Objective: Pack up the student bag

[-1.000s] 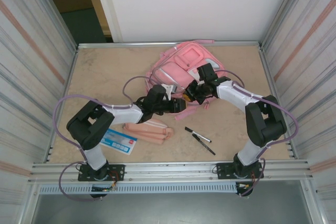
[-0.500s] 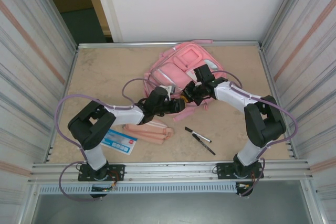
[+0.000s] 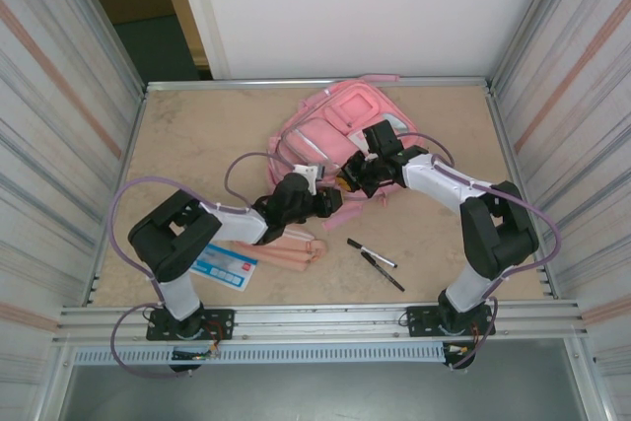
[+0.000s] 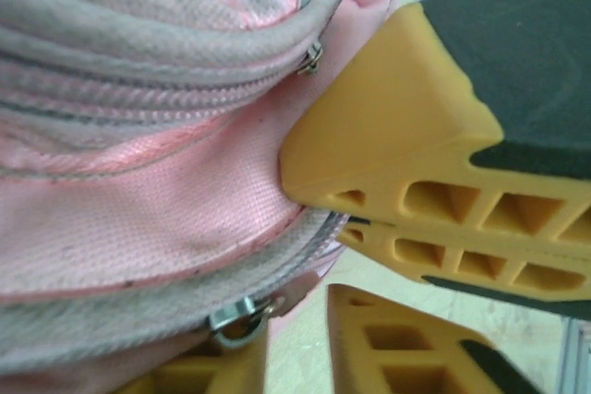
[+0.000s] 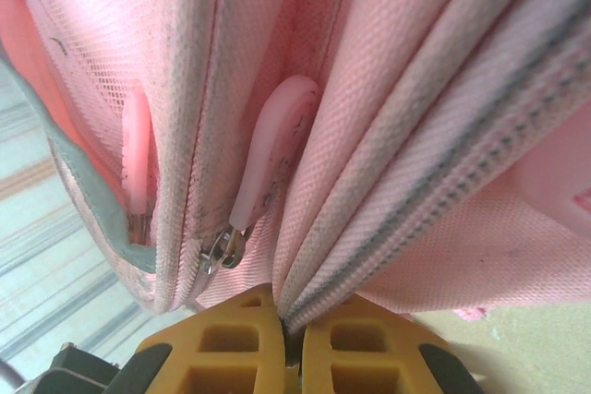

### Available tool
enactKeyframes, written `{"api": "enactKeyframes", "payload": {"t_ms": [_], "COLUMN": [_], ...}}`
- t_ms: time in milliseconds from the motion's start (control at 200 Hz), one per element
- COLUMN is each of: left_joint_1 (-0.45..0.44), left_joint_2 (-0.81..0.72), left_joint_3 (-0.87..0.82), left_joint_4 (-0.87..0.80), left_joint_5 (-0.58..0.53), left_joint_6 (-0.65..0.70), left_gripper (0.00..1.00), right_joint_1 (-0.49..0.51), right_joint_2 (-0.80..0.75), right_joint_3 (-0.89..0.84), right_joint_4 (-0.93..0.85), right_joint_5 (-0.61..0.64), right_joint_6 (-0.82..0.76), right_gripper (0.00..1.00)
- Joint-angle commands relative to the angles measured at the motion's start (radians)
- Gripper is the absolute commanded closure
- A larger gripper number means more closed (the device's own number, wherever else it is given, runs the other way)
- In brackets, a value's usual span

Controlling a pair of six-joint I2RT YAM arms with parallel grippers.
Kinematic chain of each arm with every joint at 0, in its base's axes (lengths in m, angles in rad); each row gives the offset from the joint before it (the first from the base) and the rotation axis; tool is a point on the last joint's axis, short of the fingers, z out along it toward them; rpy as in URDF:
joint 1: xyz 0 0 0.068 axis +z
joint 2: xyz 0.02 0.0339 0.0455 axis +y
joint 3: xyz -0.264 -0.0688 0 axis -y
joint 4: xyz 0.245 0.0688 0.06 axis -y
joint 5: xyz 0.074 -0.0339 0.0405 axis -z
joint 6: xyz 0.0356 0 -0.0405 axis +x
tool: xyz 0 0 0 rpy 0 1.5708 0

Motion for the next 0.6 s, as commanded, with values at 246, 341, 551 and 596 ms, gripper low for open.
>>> {"api": "enactKeyframes", "payload": {"t_ms": [246,341,551,596], "left_joint_1": [0.017,0.025,0.036,0.036], "left_joint_2": [0.028,0.005,-0.043,-0.062], "left_joint_3": [-0.036,-0.076,-0.132,-0.146], "left_joint_4": [0.148,0.106,0.07,0.06], "left_joint_5": [-0.042,-0.104,-0.105,-0.117], "left_joint_6": [0.015,-0.028,-0.051,-0.052], "left_gripper": [0.64,0.6,0.6,0.6], "right_joint_1": [0.014,0.007,0.019,0.021], "right_joint_2": [-0.064,-0.057,-0.046,-0.042], "right_joint_3": [0.027,0.031,0.054,0.063], "right_joint_4": [0.029,0.031,0.031,0.027], "right_joint_5": [-0.095,-0.106,-0.105,-0.113], "right_joint_6": [0.009,0.012,0.015,0.012], "right_gripper": [1.0,1.0,1.0,1.0]}}
